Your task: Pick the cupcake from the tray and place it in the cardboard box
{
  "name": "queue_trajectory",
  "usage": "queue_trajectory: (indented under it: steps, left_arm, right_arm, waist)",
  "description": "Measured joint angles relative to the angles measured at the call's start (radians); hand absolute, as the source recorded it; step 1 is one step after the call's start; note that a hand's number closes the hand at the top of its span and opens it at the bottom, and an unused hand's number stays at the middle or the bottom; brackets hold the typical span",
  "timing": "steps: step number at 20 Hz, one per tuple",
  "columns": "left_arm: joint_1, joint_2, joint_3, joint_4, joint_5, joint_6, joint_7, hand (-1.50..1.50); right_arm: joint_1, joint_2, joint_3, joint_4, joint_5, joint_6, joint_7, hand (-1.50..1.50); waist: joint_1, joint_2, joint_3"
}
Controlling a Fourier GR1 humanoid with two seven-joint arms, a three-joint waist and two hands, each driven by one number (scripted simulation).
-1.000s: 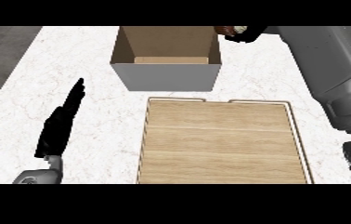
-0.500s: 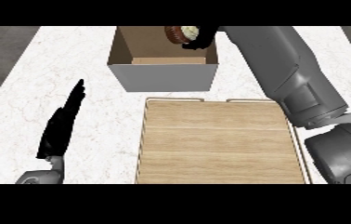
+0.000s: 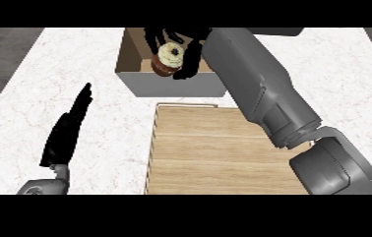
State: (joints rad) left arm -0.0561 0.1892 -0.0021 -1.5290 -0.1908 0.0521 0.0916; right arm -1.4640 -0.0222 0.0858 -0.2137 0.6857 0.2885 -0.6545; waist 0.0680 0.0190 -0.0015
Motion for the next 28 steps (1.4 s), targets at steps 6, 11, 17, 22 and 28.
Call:
queue_trajectory:
  steps: [6, 11, 17, 22, 28]
  left_arm:
    - [-0.033, -0.004, -0.006, 0.023, -0.002, -0.012, 0.000, 0.00]
    - [-0.041, -0.011, -0.015, 0.017, -0.008, -0.012, 0.008, 0.00]
    - [-0.027, -0.011, -0.014, 0.019, -0.014, -0.008, -0.005, 0.00]
    - [-0.015, -0.012, -0.013, 0.000, -0.010, -0.010, -0.005, 0.00]
    - [-0.035, -0.011, -0.008, 0.005, -0.006, -0.013, -0.001, 0.00]
  right_arm:
    - [0.029, 0.017, 0.026, 0.037, -0.040, -0.024, 0.033, -1.50]
    - [0.037, 0.021, -0.030, 0.050, -0.136, -0.016, 0.042, -1.50]
    - [0.033, 0.019, -0.187, 0.070, -0.301, -0.022, 0.082, -1.50]
    - [0.010, -0.030, -0.307, 0.093, -0.416, 0.033, 0.130, -1.50]
    - [0.005, -0.161, -0.395, 0.111, -0.494, 0.051, 0.188, -1.50]
  waist:
    - [0.027, 0.006, 0.000]
    - [0.039, 0.007, 0.000]
    - [0.030, 0.011, 0.001]
    - [0.029, 0.016, 0.001]
    - [0.033, 0.029, 0.001]
